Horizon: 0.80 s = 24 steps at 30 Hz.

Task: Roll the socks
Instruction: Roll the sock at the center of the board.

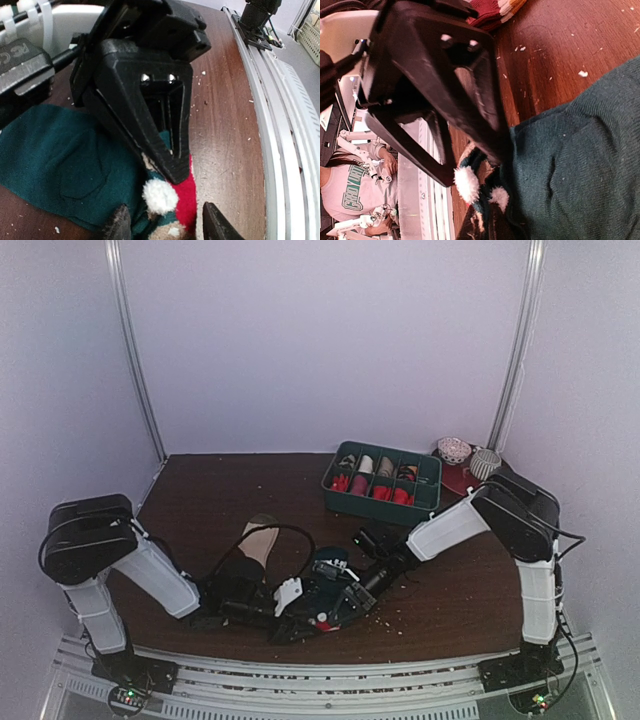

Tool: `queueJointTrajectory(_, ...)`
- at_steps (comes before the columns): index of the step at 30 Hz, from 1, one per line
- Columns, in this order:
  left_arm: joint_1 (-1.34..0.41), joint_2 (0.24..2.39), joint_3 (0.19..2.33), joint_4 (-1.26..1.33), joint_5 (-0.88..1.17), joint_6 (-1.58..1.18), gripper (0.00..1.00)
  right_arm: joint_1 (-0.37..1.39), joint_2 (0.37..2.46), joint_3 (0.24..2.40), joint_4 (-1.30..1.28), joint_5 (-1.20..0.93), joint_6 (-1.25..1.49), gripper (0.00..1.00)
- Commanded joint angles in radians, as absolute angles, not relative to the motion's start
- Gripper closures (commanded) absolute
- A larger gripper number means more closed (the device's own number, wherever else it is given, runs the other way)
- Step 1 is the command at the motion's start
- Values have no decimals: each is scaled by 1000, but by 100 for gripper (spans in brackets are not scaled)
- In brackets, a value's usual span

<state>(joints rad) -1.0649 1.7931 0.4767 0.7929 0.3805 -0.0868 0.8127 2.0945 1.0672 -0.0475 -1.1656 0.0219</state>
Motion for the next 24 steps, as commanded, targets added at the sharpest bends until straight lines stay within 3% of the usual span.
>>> queueJointTrajectory(1, -1077, 1848, 516, 862, 381, -104, 51, 788, 2180, 986, -137, -1002, 1, 100)
queueJointTrajectory(16, -1080, 1884, 514, 763, 311, -148, 51, 791, 1906, 696, 317, -805, 476, 100)
queueJointTrajectory(24, -1080, 1863, 530, 784, 287, -148, 52, 795, 2003, 650, 458, -830, 599, 100)
